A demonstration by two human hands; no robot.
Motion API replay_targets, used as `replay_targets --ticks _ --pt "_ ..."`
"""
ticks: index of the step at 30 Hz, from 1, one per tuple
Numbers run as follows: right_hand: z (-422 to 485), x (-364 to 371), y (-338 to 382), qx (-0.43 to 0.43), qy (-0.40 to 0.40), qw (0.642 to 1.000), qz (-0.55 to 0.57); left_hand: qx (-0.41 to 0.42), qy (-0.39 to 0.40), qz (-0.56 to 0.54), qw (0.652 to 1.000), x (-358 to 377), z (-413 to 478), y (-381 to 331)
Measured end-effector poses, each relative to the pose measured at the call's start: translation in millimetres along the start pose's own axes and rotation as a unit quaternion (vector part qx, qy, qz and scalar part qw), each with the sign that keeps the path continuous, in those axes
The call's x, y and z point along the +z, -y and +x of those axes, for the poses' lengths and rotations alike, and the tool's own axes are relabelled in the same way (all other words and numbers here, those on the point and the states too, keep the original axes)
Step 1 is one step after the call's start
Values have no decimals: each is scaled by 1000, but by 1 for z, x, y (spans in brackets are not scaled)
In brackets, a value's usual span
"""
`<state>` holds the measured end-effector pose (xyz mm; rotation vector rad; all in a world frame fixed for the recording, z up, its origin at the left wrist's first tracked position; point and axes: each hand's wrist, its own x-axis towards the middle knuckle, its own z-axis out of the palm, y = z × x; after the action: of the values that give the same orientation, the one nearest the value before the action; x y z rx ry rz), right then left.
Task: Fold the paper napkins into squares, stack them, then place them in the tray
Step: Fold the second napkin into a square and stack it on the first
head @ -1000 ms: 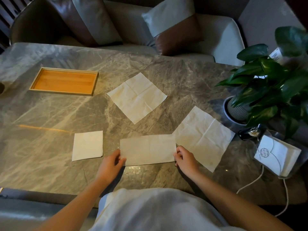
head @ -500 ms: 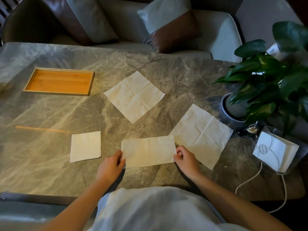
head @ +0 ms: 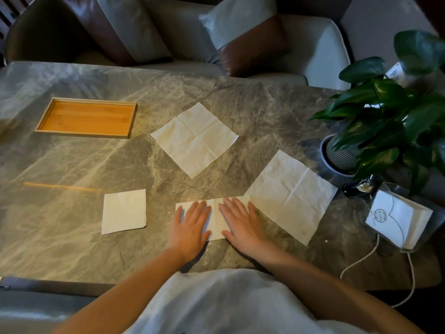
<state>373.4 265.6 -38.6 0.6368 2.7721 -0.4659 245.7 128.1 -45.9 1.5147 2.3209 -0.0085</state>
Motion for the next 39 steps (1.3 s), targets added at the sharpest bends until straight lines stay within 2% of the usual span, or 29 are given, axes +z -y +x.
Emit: replay_targets --ticks 5,11,15,18,21,23,25,28,30,33,37,39 --pt "3 7 3 15 47 998 -24 -7 64 27 998 9 5 0" --pt "-21 5 -54 14 70 996 -55 -3 55 32 998 14 -17 60" --pt "-18 6 -57 13 62 997 -40 -22 49 30 998 9 -19 60" --pt "-18 7 -55 27 39 999 -26 -42 8 28 999 -4 -19 51" --pt "-21 6 -50 47 11 998 -37 -2 -81 30 996 -9 -19 43" --pt "-23 8 -42 75 -9 997 -29 15 -113 2 993 -7 -17 34" --pt "-24 10 -31 109 -10 994 -2 18 -100 -33 994 -4 -15 24" --pt "-26 10 -16 135 12 990 43 15 -30 -46 998 5 -9 15" --pt "-27 6 -9 121 20 990 62 3 -2 -30 1000 12 -3 12" --pt "-29 -1 -5 56 23 995 81 -5 18 13 1000 12 4 14" --pt "-32 1 -13 -66 30 997 22 17 -46 11 999 6 2 18" --pt "-32 5 -14 -80 39 996 10 20 -55 -35 998 8 -2 20"
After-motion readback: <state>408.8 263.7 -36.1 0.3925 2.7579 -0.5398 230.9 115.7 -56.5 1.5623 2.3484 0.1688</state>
